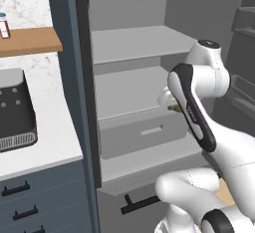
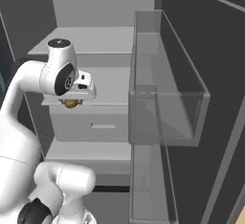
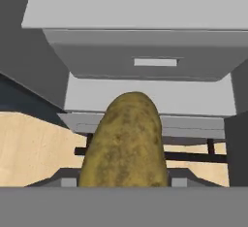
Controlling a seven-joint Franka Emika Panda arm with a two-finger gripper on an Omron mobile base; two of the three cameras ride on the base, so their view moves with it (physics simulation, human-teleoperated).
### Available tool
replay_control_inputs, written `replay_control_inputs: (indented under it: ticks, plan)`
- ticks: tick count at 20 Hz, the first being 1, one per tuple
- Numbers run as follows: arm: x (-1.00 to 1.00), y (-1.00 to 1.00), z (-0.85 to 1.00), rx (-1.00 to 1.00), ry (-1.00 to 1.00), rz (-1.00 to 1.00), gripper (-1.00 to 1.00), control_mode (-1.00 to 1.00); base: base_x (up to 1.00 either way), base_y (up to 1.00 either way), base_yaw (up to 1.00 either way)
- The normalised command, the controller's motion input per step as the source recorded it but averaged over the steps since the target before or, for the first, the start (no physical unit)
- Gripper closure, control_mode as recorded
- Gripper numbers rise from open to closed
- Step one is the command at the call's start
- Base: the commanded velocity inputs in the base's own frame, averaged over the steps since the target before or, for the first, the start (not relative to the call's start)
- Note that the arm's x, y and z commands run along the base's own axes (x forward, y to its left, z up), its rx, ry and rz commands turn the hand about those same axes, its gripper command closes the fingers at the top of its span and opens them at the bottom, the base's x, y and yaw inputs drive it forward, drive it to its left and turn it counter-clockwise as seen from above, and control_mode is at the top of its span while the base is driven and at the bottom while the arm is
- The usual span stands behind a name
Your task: Place one potato and one steak in each tupperware on the nearby counter, to pack two identical lunches.
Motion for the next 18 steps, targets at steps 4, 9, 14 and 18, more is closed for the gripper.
replay_control_inputs:
  ticks: [4,9,14,18]
  plan:
    - [-0.56,0.02,-0.83,-0.02,0.28,0.05,1.0,-1.0,0.0,0.0,0.0]
    - [-0.39,0.01,-0.28,0.0,0.2,0.04,1.0,-1.0,0.0,0.0,0.0]
    - [-0.35,0.0,-0.02,0.0,0.01,0.0,1.0,-1.0,0.0,0.0,0.0]
    - [-0.14,0.0,0.0,0.0,-0.01,0.0,1.0,1.0,-0.52,0.19,0.0]
